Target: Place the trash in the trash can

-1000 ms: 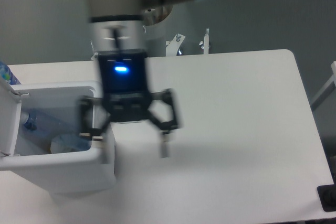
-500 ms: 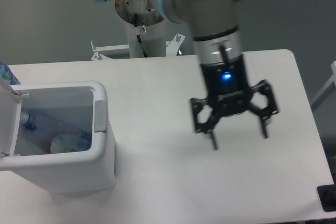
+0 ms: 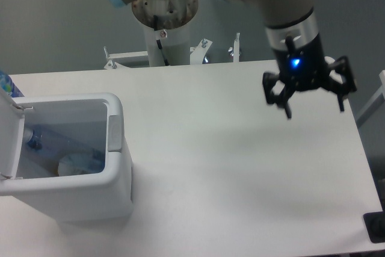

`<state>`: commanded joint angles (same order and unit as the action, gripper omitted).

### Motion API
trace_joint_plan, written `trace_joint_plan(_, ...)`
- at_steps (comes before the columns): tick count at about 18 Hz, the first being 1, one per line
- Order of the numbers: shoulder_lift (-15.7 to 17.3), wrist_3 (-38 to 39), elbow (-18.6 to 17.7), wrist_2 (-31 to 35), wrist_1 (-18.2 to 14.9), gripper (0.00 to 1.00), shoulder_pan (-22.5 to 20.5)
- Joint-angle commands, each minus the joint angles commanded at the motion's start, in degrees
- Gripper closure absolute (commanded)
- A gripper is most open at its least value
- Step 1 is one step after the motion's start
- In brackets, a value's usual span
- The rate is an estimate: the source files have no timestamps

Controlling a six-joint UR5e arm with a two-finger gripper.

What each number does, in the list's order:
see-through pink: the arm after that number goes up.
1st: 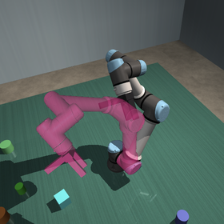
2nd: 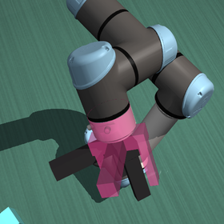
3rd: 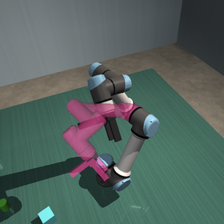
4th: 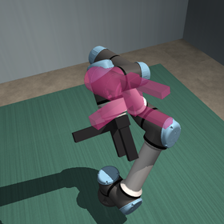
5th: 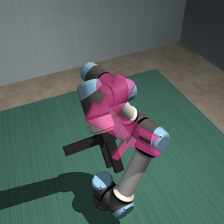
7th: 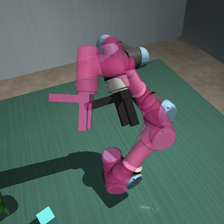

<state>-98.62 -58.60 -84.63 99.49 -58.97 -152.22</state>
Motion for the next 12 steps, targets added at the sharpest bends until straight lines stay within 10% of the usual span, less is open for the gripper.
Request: trace_joint_plan(12,0.54,-1.87,0.79,-0.97,0.08,0.00,-1.32)
